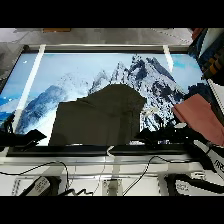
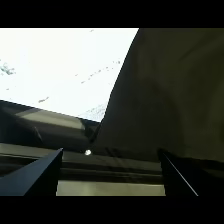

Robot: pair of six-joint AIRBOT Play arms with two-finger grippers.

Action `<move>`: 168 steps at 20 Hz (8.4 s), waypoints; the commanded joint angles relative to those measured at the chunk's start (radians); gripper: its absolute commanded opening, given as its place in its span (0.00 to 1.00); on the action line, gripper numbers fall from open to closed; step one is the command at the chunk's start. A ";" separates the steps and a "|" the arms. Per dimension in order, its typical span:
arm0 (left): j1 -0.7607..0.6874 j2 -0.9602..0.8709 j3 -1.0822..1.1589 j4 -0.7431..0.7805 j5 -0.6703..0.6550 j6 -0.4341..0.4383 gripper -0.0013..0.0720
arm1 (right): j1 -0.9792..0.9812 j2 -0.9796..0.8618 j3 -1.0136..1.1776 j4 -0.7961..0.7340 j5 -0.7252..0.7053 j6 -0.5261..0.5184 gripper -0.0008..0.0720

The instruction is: Fold the clothes and pants, and hang the long-sleeved shirts on hangers.

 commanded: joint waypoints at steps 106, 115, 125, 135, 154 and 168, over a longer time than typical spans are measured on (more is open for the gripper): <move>-0.737 0.112 -0.253 -0.166 0.265 -0.216 0.92 | -0.051 -0.097 0.966 -0.903 0.254 0.126 0.89; -0.930 -0.077 -0.261 -0.466 0.564 -0.071 0.04 | -0.056 -0.097 0.957 -0.911 0.160 0.126 0.51; -0.640 0.131 0.070 0.193 0.470 -0.022 0.04 | -0.208 -0.148 0.748 -0.330 0.399 -0.188 0.49; -0.602 0.040 0.068 0.168 0.478 -0.023 0.04 | 0.130 -0.148 0.499 -0.344 0.024 -0.143 0.78; -0.668 -0.029 0.082 0.133 0.511 -0.022 0.68 | 0.270 -0.317 0.610 0.022 0.026 -0.037 0.04; -0.666 0.262 0.344 0.133 0.517 -0.023 0.97 | -0.383 0.052 1.153 -0.621 0.261 0.630 0.04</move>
